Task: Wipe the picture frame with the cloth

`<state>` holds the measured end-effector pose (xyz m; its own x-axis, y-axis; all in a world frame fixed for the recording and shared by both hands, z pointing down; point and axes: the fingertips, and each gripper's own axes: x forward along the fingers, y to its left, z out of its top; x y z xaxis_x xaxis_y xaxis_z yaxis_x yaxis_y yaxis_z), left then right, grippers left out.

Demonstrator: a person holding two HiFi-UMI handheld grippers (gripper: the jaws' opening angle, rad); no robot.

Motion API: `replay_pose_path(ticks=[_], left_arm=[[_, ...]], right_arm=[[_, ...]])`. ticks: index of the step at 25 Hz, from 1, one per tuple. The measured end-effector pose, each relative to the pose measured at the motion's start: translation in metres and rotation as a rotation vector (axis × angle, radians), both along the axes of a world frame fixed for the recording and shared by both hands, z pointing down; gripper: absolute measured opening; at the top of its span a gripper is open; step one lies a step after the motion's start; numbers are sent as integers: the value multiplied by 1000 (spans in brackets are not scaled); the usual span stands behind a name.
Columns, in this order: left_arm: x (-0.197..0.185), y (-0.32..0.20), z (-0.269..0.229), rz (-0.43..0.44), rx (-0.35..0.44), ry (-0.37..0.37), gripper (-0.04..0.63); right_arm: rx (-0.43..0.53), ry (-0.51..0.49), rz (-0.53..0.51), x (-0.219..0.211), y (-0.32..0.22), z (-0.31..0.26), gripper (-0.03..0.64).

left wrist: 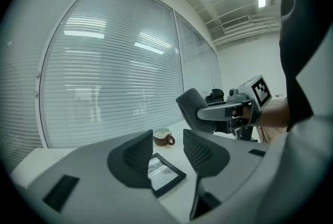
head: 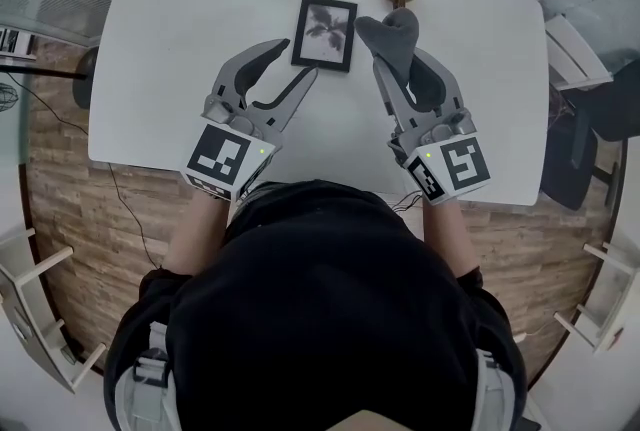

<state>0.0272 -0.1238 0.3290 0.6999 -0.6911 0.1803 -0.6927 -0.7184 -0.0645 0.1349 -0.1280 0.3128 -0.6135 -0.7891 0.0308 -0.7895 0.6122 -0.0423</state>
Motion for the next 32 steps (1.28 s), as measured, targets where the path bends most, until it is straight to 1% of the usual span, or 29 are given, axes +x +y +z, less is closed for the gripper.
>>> replay_pose_path(ticks=[6,10,14,18,23,32], left_arm=[[8,3,-8,-29,22,14,170],[17,8,-21,-41,54,48,153],[21,13,-28,-56,82,66,132],[23,19,-28,-72,102,56,106],[24,26,-33,-83,115,69,89],[24,38,-36,-97,131,65,69]], right_arm=[[13,-21,-3,13,4,-5,120],[23,-29,-14,21,10,-8,120],[44,-36,-22,25,13,-13,120],[53,-30,-34,29,19,-15,120],[67,-35,-40,32,27,-22,120],[81,-45,-55,32,39,-24,120]])
